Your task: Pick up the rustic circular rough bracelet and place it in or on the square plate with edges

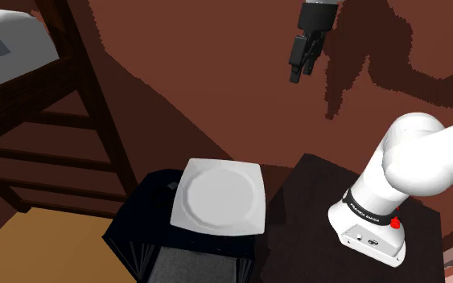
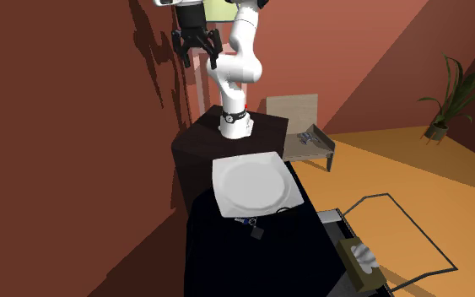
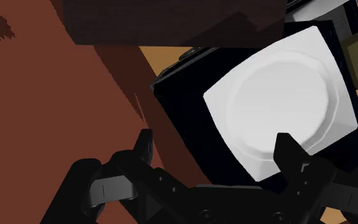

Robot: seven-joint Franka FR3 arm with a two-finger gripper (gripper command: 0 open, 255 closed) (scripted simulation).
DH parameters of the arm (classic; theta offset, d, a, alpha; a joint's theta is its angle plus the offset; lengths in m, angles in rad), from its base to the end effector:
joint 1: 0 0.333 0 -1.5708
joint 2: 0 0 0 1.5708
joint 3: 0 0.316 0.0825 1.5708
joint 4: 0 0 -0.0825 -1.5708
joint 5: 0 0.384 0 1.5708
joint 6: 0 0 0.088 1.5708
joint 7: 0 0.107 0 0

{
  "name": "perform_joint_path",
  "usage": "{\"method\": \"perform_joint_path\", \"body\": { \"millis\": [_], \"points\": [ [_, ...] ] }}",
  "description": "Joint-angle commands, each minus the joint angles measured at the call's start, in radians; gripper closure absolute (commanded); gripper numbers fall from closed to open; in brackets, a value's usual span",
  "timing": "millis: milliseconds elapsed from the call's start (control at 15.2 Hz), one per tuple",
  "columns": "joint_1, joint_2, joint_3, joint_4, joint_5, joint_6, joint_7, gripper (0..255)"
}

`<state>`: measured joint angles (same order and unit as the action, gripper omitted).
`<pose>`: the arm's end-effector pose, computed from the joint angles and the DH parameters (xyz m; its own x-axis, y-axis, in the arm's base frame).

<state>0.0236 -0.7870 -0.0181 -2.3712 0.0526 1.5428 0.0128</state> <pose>0.3030 0.0059 0.5815 0.9991 0.0000 -0.0422 -0.0027 -0.9979 -0.0648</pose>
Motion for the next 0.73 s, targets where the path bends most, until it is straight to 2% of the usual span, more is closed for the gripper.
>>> {"method": "perform_joint_path", "body": {
  "millis": [0,660],
  "points": [
    [0.000,0.000,0.000,0.000,0.000,0.000,0.000,0],
    [0.072,0.225,0.132,-0.049,0.068,0.290,0.071,0]
  ]
}}
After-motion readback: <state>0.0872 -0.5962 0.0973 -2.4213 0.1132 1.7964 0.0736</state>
